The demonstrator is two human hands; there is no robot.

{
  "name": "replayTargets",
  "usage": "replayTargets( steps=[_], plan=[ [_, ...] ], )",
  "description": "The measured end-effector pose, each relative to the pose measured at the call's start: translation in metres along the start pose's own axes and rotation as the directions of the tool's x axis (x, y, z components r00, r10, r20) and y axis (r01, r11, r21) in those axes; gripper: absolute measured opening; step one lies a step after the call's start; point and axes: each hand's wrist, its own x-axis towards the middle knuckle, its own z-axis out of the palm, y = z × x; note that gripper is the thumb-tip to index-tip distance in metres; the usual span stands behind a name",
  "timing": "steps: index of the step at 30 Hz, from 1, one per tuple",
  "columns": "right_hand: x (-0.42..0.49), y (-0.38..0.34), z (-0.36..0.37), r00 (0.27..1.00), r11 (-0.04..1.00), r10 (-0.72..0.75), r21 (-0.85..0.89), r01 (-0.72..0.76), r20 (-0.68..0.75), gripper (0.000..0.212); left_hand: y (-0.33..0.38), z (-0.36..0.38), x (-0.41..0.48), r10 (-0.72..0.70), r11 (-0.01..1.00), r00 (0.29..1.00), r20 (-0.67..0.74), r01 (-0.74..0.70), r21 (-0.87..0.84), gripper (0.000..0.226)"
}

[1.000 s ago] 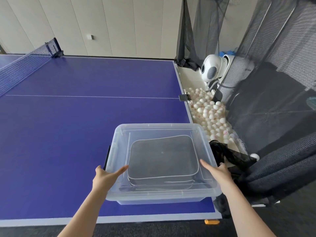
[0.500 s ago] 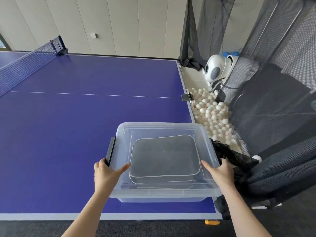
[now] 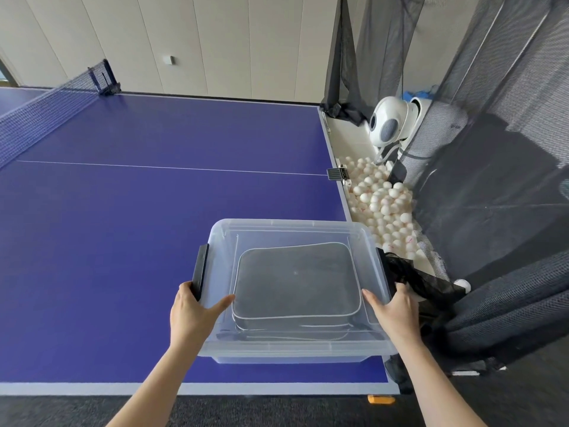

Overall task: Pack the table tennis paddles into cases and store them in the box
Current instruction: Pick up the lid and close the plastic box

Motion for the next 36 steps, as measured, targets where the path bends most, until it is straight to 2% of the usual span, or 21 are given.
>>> replayTargets(
  steps=[4, 9, 22, 28, 31, 33, 36],
  plan=[
    [-0.001, -0.001, 0.000, 0.999, 0.999, -0.032, -0.028, 0.032, 0.002, 0.076, -0.001, 0.000, 0.000, 0.043, 0.999, 0.999, -0.002, -0.043, -0.003, 0.078],
    [0.000, -0.002, 0.000, 1.000, 0.998, -0.030, -0.059, 0.031, 0.007, 0.075, 0.000, 0.000, 0.001, 0.026, 1.000, 1.000, 0.014, -0.026, 0.000, 0.084],
    [0.000, -0.002, -0.002, 0.999, 1.000, -0.011, 0.002, 0.011, 0.044, 0.076, 0.003, -0.003, 0.001, -0.013, 1.000, 0.998, 0.054, 0.014, -0.005, 0.086],
    [0.003, -0.004, -0.005, 0.996, 0.999, 0.007, -0.052, -0.003, 0.089, 0.080, 0.010, -0.005, -0.004, -0.015, 0.986, 0.998, 0.060, 0.005, 0.164, 0.091],
    [0.002, -0.011, -0.007, 0.996, 0.989, -0.056, -0.132, 0.064, 0.064, 0.081, 0.017, -0.006, -0.005, 0.081, 0.972, 0.996, 0.025, -0.084, 0.218, 0.103],
    [0.003, -0.019, -0.007, 0.988, 0.970, -0.152, -0.185, 0.156, 0.039, 0.076, 0.023, -0.008, -0.002, 0.188, 0.949, 0.981, 0.041, -0.192, 0.251, 0.096],
    [0.008, -0.035, -0.009, 0.968, 0.940, -0.246, -0.228, 0.252, 0.058, 0.071, 0.034, -0.009, 0.006, 0.304, 0.878, 0.940, 0.154, -0.339, 0.337, 0.084]
  ],
)
